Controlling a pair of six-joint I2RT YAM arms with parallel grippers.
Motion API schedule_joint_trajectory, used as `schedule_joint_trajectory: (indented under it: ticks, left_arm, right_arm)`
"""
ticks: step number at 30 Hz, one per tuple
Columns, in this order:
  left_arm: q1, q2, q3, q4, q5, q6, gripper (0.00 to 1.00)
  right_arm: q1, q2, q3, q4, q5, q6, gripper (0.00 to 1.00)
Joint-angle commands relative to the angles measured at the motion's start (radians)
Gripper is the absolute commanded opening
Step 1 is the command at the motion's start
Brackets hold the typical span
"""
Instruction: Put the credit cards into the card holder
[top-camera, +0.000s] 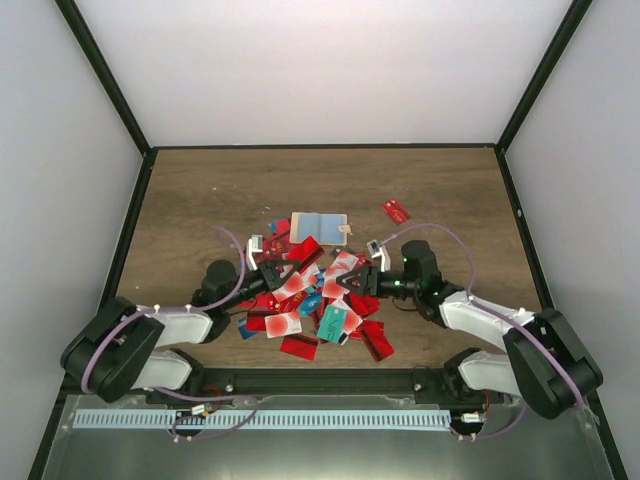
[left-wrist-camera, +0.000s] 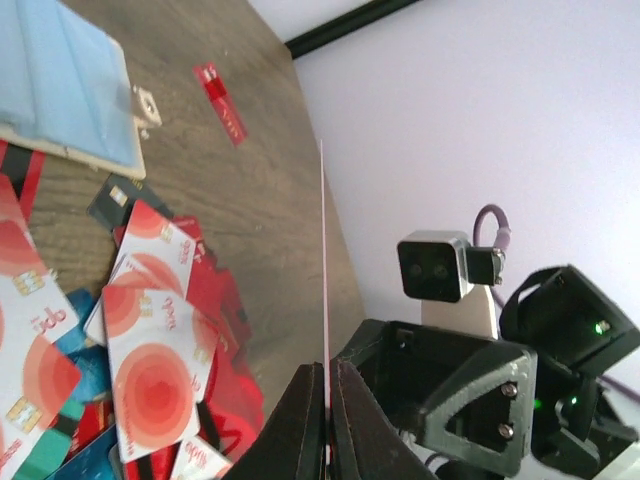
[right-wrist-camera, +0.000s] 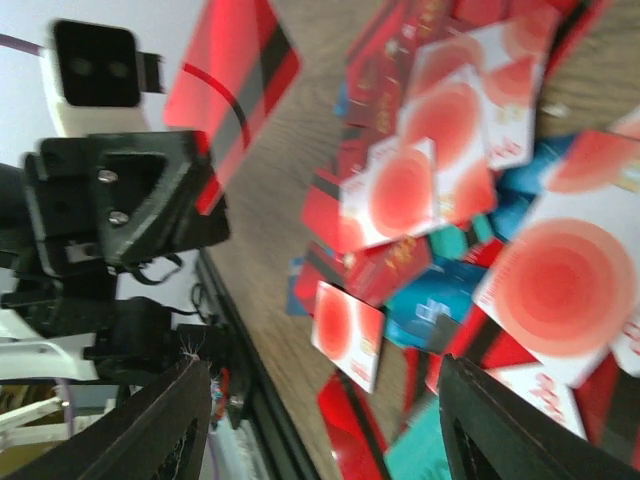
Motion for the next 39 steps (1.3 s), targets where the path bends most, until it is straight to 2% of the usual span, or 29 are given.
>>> schedule_joint_trajectory:
  ticks: [1,4,10,17,24,32,34,36,39]
  left_arm:
    - [-0.037,-0.056,0.043,-0.050,-0.126,-0.066,0.04]
    - [-0.065,-0.078,0.066,-0.050,-0.156,-0.098,0.04]
    - [-0.094,-0.120,0.100,-0.077,-0.202,-0.138,0.04]
    - [-0.117,-0.130,0.121,-0.075,-0.209,-0.160,0.04]
    - [-0.133,-0.137,0.135,-0.087,-0.212,-0.162,0.04]
    - [-0.139,-0.132,0.138,-0.090,-0.230,-0.152,0.06]
    - [-0.139,-0.124,0.142,-0.089,-0.231,-0.144,0.12]
    - [-0.139,-0.116,0.152,-0.103,-0.229,-0.127,0.23]
    - [-0.131,-0.118,0.183,-0.206,-0.240,-0.037,0.52]
  right_arm:
    - [-0.003,0.031,-0.006,0.312,-0.094,0.195,0.64]
    - [-0.001,0.084,-0.016,0.498,-0.106,0.306,0.64]
    - [0.012,0.172,0.012,0.702,-0.098,0.446,0.59]
    - [0.040,0.257,0.097,0.780,-0.079,0.506,0.54]
    - [0.047,0.332,0.169,0.841,-0.094,0.562,0.45]
    - [0.051,0.380,0.211,0.865,-0.095,0.592,0.21]
    - [0.051,0.391,0.219,0.870,-0.097,0.595,0.13]
    - [0.050,0.401,0.231,0.859,-0.096,0.590,0.05]
    - [0.026,0.414,0.255,0.797,-0.114,0.550,0.01]
